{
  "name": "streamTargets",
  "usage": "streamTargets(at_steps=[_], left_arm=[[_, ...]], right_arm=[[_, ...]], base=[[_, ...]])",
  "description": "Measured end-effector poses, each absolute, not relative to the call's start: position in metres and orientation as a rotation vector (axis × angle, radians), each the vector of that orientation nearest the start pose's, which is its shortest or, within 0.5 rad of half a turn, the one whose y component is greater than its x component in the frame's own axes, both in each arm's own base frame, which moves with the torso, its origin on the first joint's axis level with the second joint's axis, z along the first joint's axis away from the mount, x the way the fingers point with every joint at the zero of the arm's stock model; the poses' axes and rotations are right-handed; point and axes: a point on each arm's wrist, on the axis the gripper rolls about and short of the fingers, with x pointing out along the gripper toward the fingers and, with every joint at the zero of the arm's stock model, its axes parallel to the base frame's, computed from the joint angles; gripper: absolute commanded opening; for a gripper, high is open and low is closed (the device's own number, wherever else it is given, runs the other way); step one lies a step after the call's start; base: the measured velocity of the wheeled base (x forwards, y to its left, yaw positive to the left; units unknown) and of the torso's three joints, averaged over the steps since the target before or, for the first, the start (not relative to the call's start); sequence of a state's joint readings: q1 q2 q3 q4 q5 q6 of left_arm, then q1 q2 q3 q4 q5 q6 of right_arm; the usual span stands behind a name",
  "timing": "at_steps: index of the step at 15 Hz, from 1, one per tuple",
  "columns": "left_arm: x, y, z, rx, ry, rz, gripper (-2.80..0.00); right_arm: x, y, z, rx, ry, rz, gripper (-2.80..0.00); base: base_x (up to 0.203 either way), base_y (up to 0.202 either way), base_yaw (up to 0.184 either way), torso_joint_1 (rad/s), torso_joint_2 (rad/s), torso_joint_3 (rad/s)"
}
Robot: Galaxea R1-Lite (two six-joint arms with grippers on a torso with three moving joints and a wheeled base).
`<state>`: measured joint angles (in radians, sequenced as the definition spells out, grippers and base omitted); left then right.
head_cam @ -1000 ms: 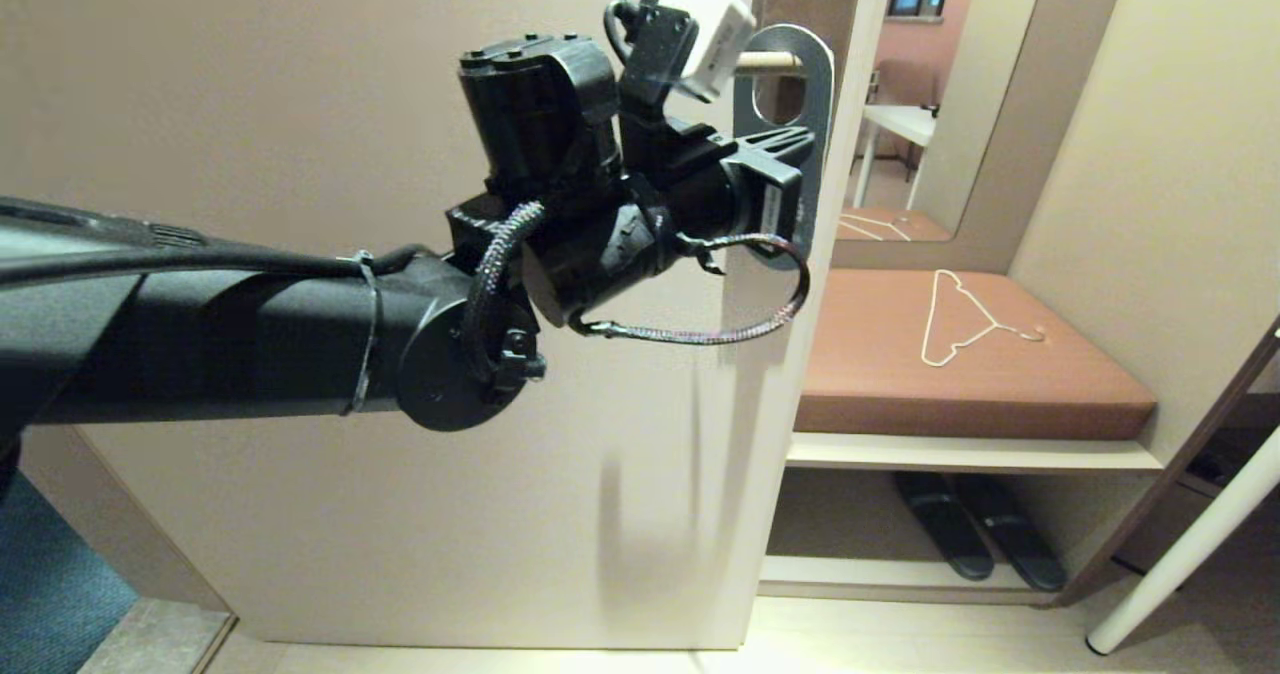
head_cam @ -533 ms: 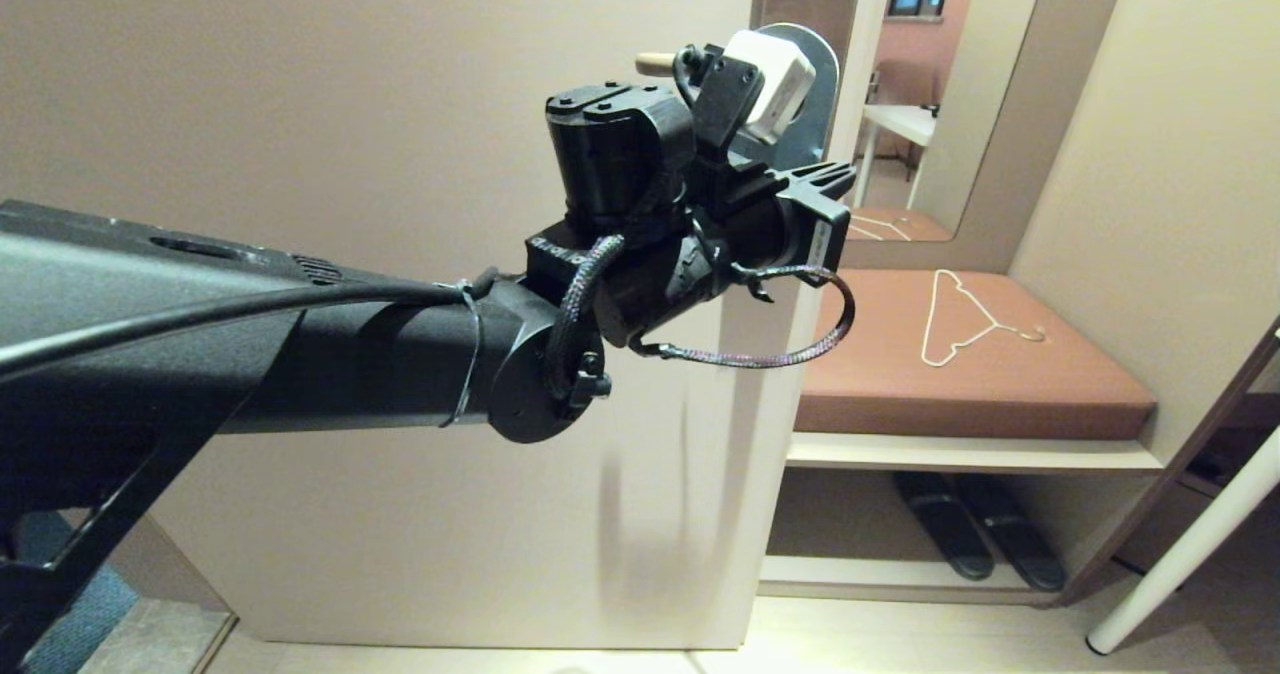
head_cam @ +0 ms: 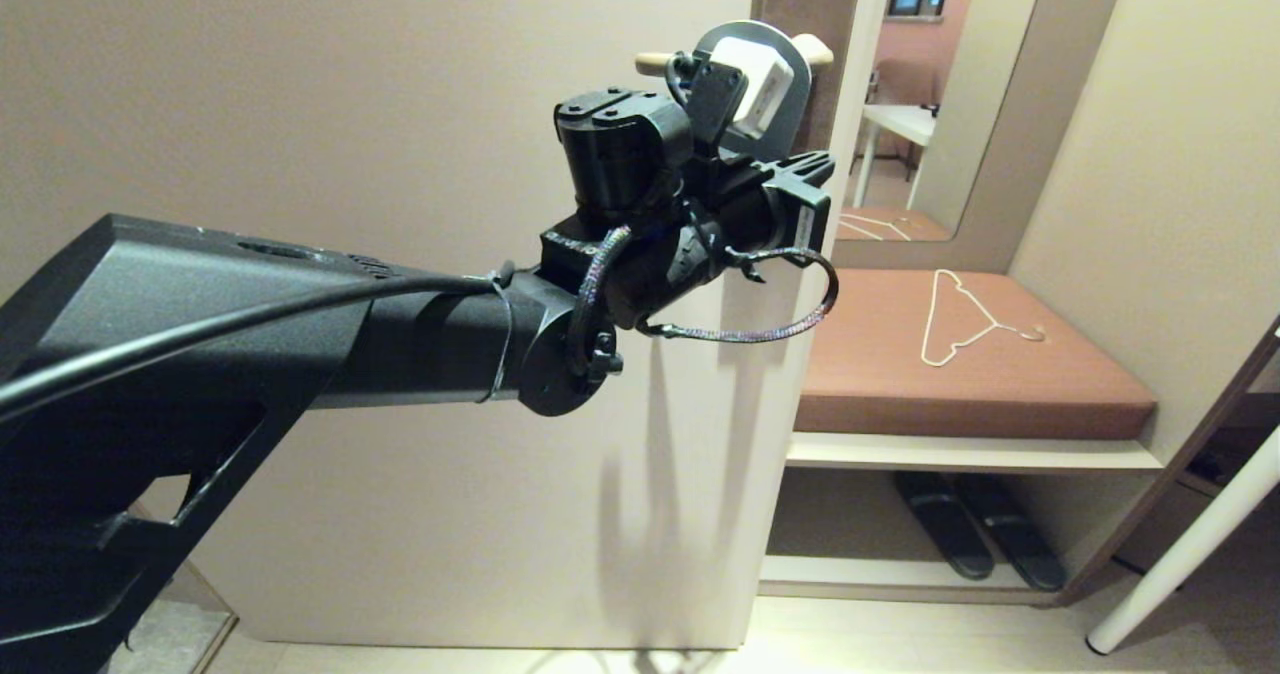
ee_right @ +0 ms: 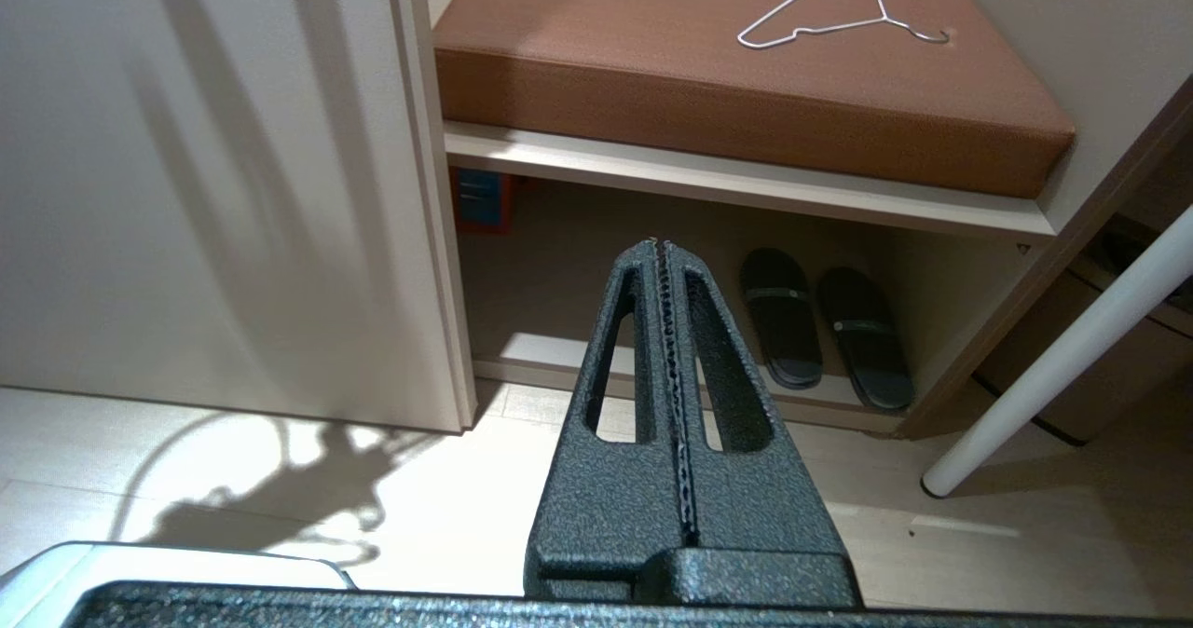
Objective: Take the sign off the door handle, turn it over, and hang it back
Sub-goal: Hang the sign back with the other side facing out
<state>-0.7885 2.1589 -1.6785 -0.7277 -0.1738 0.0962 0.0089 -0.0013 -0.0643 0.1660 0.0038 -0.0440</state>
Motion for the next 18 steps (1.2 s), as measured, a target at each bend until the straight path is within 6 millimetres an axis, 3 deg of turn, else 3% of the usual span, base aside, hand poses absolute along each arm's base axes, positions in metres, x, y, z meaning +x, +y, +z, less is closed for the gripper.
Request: streamTargets(at_steps=[4,10,15,18], left_arm=[[0.310,-0.326,0.270,0.003,-0.310,-0.954,-2.80],[0.261,-0.326,0.290,-0.005,-0.324,-1.028,-2.80],[0.226,-0.290,0.294,0.017,-0.273,-1.029,-2.80],[0.223,-0.254,0.289,0.039,-0.234,-0.972,-2.80]], right_arm=[[-0.029,0.000,0.076,-0.044,0.101,0.015,-2.80],[-0.029,0.000,0.076,-0.044,0.101,0.015,-2.80],[-0.029,0.000,0.076,-0.044,0.100,0.015,-2.80],[-0.029,0.000,0.076,-0.044,0.100,0.015,-2.80]], base=[[0.000,0.000,0.000,0.000,0.00,0.000],[0.000,0.000,0.000,0.000,0.00,0.000],[0.000,0.000,0.000,0.000,0.00,0.000],[0.000,0.000,0.000,0.000,0.00,0.000]])
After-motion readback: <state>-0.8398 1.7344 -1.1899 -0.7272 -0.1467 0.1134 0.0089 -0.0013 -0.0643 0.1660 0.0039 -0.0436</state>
